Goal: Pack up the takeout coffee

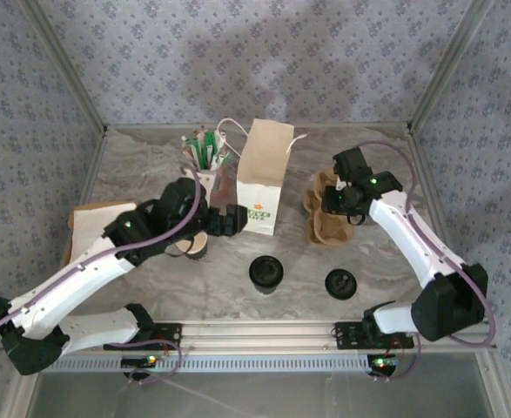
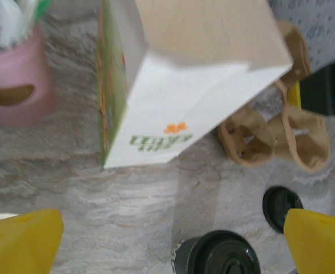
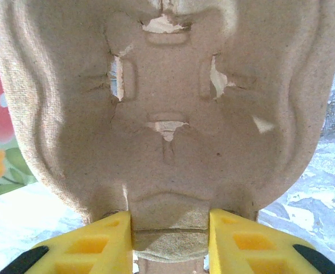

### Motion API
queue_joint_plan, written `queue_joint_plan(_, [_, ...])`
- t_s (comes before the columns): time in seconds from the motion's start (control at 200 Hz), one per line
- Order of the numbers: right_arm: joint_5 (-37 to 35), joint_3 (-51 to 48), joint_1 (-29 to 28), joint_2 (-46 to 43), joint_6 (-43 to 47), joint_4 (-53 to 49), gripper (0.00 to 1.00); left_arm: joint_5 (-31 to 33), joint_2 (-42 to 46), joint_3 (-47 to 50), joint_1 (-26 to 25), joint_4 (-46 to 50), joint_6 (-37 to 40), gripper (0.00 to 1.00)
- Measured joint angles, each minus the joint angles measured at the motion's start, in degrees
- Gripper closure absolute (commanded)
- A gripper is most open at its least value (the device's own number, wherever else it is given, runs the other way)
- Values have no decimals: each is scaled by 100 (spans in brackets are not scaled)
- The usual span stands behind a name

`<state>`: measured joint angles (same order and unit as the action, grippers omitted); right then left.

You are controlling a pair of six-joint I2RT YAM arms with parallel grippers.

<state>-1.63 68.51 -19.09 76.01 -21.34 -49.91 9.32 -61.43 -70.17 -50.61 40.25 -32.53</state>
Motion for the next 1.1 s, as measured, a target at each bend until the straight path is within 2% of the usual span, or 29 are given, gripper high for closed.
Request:
queue_joint_plan(0.095, [151, -138, 74, -310, 2, -37, 64, -11, -225, -627, 229, 267, 109, 3])
queue_joint_plan(0.295, [551, -227, 155, -861, 24, -116, 63, -608, -1128, -1593, 903, 529, 293, 22])
queue_joint_plan(0.47, [833, -227, 249, -1246, 52, -181, 63, -1067, -1869, -2000, 1104, 706, 321, 40])
queue_joint_plan(0.664, [1067, -227, 345, -1467, 122, -251, 63, -1252, -2306, -2227, 1176, 826, 343, 51])
queue_joint_plan(1.099, [1349, -227, 490, -1628, 153, -313, 63, -1777, -2455, -2337, 1198, 603, 98, 52])
